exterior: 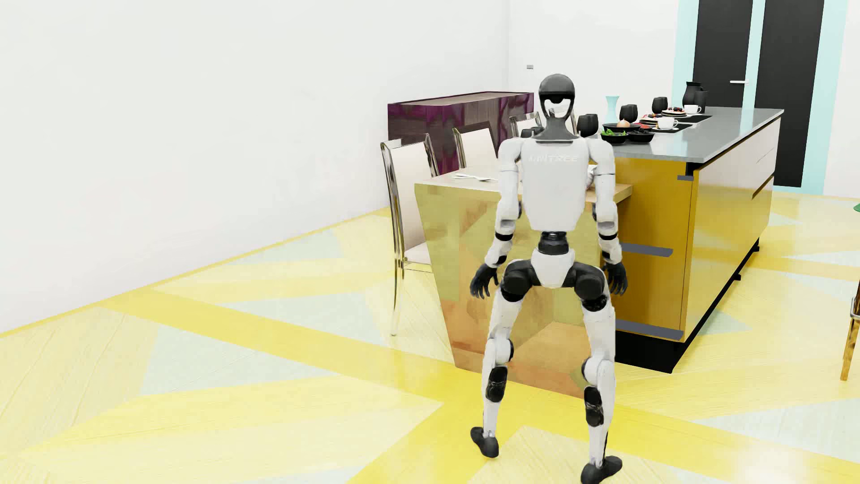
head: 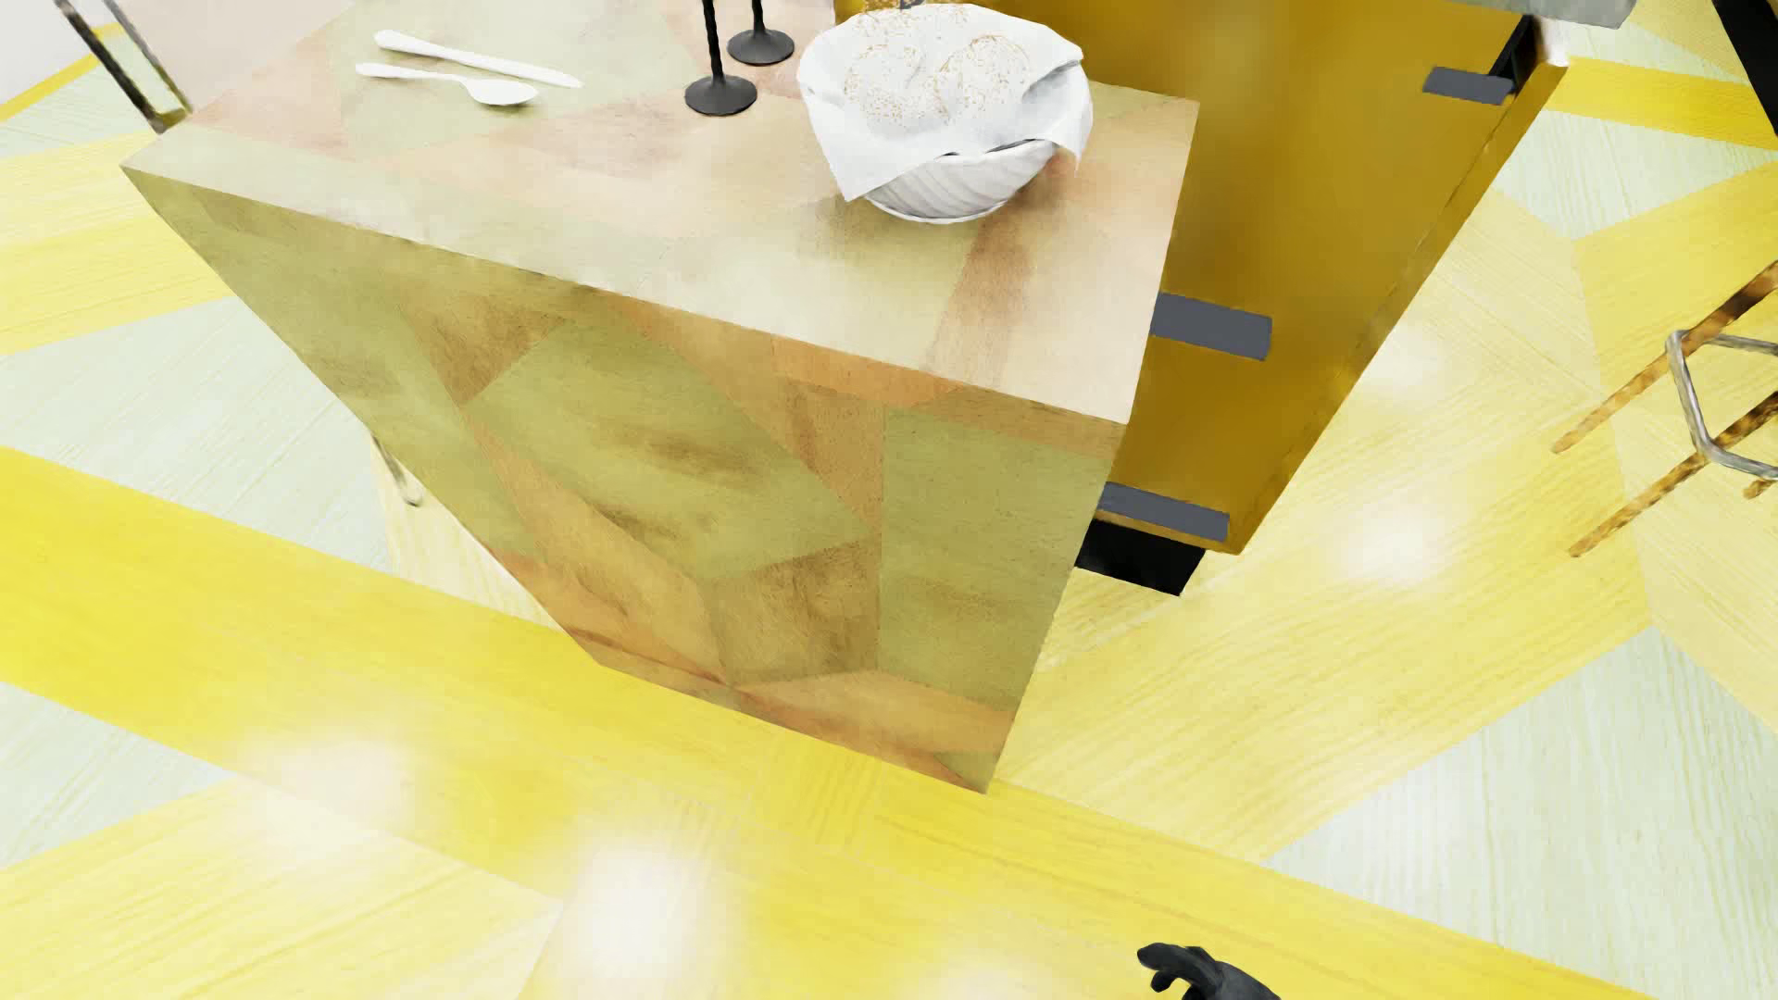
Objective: Move towards the chair
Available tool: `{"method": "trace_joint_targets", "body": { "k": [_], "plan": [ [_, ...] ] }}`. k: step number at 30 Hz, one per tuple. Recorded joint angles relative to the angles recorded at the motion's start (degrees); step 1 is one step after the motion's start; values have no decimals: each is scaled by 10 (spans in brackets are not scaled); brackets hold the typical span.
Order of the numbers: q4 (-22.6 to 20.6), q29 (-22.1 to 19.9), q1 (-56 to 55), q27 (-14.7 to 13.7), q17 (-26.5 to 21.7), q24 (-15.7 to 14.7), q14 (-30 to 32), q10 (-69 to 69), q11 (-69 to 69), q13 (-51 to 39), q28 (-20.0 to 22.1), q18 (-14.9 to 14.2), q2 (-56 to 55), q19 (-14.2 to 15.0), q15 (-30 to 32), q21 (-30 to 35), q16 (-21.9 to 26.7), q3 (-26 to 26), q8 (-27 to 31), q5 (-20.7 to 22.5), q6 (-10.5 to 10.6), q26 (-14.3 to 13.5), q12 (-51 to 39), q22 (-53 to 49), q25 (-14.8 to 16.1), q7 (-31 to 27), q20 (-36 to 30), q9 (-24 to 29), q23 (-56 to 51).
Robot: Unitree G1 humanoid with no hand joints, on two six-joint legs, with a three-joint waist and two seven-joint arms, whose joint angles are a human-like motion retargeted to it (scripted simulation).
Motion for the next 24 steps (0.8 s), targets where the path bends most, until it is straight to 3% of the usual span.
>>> {"method": "trace_joint_targets", "body": {
  "k": [1, 2, 3, 6, 7, 8, 9, 10, 13, 16, 19, 22, 24],
  "plan": [
    [22, -2, 17, 3, -1, 3, 10, -14, 2, 3, 5, 7, 7, 11, 1, 1, -1, 0, -8, -9, 0, 4, 0, 2, 5, 63, 6, -2, -7],
    [29, -4, 31, 3, -5, 5, 30, -21, 6, 10, 10, -5, 13, 25, 2, -1, -4, 1, -15, -21, 1, 7, -4, 6, 13, 101, 11, -4, -16],
    [20, -10, 35, 2, -11, 3, 28, -17, 12, 19, 17, -37, 19, 41, 4, -2, -8, 3, -19, -37, 1, 10, -9, 10, 19, 101, 16, -5, -26],
    [-49, -17, 45, 4, -36, 9, -13, -1, 68, 57, 6, -13, 12, 56, 56, -5, -13, 7, -4, -119, -10, 0, -44, 42, 32, 103, 2, -2, -44],
    [-83, -13, 53, 6, -44, 22, -21, -10, 120, 69, 0, 0, -12, 14, 89, -3, -10, 6, 6, -157, -17, -4, -60, 52, 33, 102, -12, -1, -45],
    [-117, -10, 63, 12, -46, 35, -25, -25, 177, 86, 4, 13, -37, -98, 113, 0, -7, 4, -3, -200, -26, -11, -75, 62, 33, 99, -23, 1, -45],
    [-149, -6, 76, 16, -44, 40, -27, -43, 234, 102, 5, 25, -62, -151, 103, 3, -3, 0, -7, -226, -35, -20, -92, 66, 32, 91, -28, 3, -45],
    [-176, -2, 87, 19, -38, 39, -29, -59, 299, 120, -3, 36, -99, -166, 76, 5, 2, -9, 22, -221, -43, -26, -113, 64, 28, 74, -33, 6, -47],
    [-238, -3, 114, 23, 1, 48, -33, -91, 463, 167, -53, 63, -222, -150, 55, -10, 33, -38, 111, -128, -57, -57, -171, 51, 33, -2, -82, 11, -46],
    [-293, 12, 145, 17, 25, 77, -35, -124, 482, 198, -92, 88, -307, -143, 62, 6, 56, -58, 104, -41, -62, -84, -226, 28, 21, -87, -163, 11, -32],
    [-338, 45, 188, 1, 22, 68, -36, -158, 349, 209, -106, 114, -353, -116, 80, 36, 53, -63, 117, 85, -62, -107, -250, -9, 0, -162, -223, 9, -28],
    [-375, 36, 221, 2, 19, 45, -39, -167, 70, 216, -120, 137, -310, -72, 94, 13, 45, -59, 47, 140, -62, -125, -253, -34, 7, -228, -277, 2, -45],
    [-396, 19, 251, 10, 15, 36, -32, -150, -33, 216, -132, 150, -263, -85, 87, -11, 45, -57, 31, 156, -58, -128, -240, -34, 16, -264, -305, 0, -54]
  ]
}}
